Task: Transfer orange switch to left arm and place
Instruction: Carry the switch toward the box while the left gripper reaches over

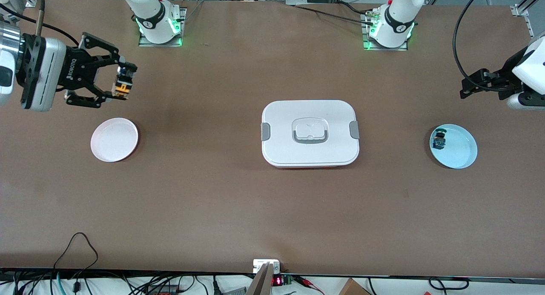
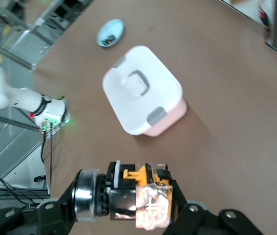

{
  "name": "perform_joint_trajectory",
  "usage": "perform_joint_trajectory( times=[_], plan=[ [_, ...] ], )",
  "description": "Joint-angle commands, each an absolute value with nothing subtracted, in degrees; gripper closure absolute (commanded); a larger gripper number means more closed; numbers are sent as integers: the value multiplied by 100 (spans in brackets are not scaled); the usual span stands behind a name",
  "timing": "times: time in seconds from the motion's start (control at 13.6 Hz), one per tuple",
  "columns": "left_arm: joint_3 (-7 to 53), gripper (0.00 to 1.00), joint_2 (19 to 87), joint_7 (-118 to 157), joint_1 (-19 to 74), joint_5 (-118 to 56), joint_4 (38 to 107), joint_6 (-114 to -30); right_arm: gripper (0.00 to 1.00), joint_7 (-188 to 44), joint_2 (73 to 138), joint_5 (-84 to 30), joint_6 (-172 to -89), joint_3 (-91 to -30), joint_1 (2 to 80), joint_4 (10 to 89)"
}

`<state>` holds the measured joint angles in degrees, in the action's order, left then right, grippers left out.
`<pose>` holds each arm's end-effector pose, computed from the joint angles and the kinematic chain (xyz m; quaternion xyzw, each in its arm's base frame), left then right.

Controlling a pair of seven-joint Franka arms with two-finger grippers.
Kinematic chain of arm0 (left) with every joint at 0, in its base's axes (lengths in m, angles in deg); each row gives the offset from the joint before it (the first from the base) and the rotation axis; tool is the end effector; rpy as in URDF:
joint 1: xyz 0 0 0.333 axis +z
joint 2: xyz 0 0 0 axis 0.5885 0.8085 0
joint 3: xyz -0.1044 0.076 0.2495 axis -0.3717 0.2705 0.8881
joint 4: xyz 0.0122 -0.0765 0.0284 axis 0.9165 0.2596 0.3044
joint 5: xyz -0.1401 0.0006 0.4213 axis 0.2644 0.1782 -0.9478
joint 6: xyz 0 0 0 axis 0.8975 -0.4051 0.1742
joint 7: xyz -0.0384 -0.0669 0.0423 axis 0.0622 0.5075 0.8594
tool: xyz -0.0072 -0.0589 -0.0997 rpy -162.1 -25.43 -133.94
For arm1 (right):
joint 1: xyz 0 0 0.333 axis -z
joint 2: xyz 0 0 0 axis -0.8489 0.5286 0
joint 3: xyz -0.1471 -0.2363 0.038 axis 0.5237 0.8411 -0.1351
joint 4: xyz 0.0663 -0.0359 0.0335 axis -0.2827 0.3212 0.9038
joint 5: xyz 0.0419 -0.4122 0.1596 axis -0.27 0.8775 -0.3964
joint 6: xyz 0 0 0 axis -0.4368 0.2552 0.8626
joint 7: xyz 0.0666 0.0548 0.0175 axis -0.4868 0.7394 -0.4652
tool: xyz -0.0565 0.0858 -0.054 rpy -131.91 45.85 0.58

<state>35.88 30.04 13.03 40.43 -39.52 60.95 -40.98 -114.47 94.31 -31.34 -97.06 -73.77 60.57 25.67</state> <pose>0.6108 -0.0120 0.5658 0.9991 -0.0101 -0.0399 0.0026 0.6360 0.1355 0.6056 -0.8179 -0.4435 -0.0906 0.3552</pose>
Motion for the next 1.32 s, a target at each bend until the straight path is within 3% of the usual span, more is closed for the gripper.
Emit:
perform_joint_trajectory(
  times=[0.0, 0.37, 0.73, 1.25],
  plan=[
    [3506, 0, 3176, 1322, 4054, -4058, 5958, -3837, 98, -12309, 9594, -3693, -9632, -7389, 6003, 2544],
    [3576, 0, 3290, 1357, 4176, -2638, 5932, -3091, 100, -13942, 10226, -5194, -9694, -7381, 5818, 2553],
    [3576, 0, 4282, 1628, 4923, 1085, 6063, -2510, 100, -14474, 10544, -5829, -10262, -7381, 5555, 2771],
    [2883, 0, 4100, 2631, 4774, 3103, 6906, -3913, 100, -14922, 10386, -6217, -11074, -7381, 5238, 3124]
  ],
)
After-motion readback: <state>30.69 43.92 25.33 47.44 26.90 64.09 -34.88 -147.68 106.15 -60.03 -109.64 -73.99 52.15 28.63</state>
